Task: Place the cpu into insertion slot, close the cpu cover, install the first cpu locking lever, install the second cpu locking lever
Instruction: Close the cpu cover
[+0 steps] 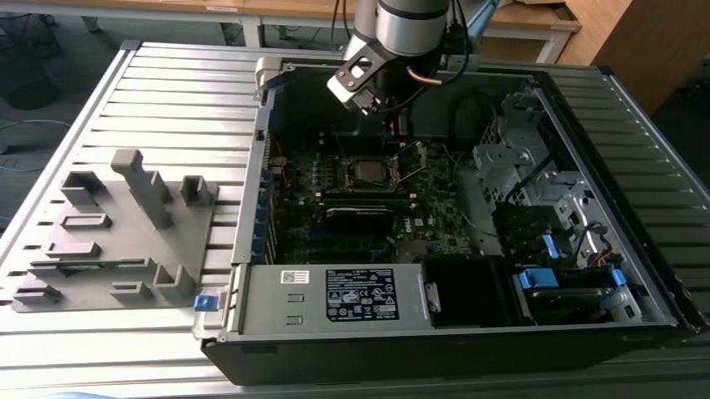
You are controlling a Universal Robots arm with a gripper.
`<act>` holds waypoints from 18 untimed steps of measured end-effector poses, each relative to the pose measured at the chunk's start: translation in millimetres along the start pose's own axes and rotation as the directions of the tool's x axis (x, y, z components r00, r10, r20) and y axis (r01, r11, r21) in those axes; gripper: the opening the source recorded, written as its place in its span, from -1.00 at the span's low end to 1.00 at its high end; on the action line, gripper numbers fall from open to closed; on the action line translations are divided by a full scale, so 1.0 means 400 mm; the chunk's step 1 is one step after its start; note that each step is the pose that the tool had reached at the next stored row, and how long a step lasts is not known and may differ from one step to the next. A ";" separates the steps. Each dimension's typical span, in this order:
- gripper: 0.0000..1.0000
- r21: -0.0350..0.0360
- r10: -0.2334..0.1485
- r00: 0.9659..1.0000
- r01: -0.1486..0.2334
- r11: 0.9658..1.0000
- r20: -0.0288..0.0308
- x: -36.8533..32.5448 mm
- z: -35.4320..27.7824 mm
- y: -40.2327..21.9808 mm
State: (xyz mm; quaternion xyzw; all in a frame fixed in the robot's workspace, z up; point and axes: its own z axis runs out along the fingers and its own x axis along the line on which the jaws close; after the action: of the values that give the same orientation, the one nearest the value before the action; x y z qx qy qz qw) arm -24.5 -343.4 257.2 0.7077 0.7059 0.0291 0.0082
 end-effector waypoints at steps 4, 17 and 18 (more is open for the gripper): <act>-0.79 0.000 0.000 1.000 0.000 1.000 0.000 0.000 -0.014 0.001; -0.79 0.000 0.000 1.000 0.000 1.000 0.000 0.001 -0.019 0.007; -0.79 0.000 0.000 1.000 0.000 1.000 0.000 0.001 -0.019 0.007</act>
State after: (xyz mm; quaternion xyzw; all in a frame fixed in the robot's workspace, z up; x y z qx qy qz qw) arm -22.0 -343.5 265.1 0.7076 0.7059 0.0291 0.0082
